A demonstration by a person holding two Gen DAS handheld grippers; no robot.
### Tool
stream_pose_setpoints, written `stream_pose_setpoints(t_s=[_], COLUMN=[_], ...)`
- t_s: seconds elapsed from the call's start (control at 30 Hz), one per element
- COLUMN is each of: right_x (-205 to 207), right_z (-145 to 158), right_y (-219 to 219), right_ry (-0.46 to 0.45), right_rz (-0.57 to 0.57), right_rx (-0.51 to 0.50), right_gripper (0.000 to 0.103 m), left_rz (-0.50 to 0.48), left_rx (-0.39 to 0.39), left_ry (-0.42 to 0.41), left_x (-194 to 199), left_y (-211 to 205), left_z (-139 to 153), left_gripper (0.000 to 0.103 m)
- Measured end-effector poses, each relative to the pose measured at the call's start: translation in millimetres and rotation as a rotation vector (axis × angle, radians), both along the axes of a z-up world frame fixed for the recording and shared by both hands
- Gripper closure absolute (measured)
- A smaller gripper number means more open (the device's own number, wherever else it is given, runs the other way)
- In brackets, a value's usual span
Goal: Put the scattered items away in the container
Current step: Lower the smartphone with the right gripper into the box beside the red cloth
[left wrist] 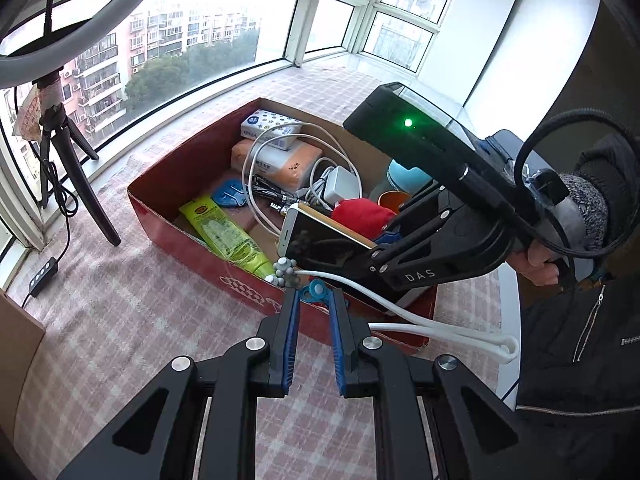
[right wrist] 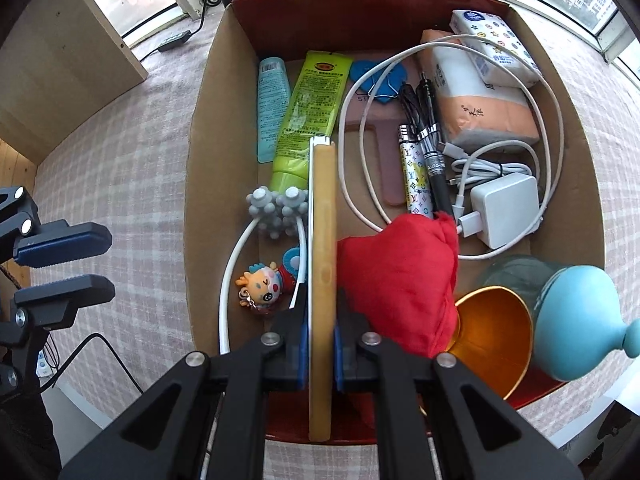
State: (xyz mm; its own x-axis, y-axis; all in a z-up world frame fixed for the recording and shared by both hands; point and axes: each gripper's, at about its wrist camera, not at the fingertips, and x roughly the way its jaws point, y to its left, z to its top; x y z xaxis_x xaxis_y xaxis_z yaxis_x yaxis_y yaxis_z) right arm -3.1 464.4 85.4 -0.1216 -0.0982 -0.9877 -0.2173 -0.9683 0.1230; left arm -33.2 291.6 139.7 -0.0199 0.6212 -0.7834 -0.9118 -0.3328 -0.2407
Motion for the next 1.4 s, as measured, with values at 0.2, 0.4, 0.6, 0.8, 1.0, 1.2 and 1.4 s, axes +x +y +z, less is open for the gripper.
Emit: stream_pose_setpoints(t_s=[0.2,0.4,0.6,0.8,1.0,1.2,1.4], right_x=[-3,-8,-8,-7,-2,-17,-69], right_z=[-3,-11,-16,-10,12,44,32], right_y=[0,0,-1,4,8,17,20], right_ry=[-0.003,-0.034,-0.042,-0.073,-0.055,0.046,0.032], right_rz=[-0.016,-0.017,-0.012,-0.011,0.008,0.005,0.057], right_rx=[0.020,0.020,0.031,0.013,0.006,-0.019,-0.129], right_gripper=[0.094,0.094,0.094,0.093,0.092,0.092,0.094], left_rz=[0.000,-0.002,0.008,0.006,0.014,0.023,0.047], left_rx=[0.003,0.012,0.016,0.013,0.012,0.011,0.000], left_ry=[-0.005,-0.006,-0.009,-0.003,-0.003,-0.005,-0.005], left_x=[-1,2,0,1,-2,-5,-8], left_y=[1,1,1,0,-1,0,-1], left_z=[-1,1,1,3,1,-1,2], left_gripper=[0.090,0.090,0.090,0.090,0.090,0.090,0.090])
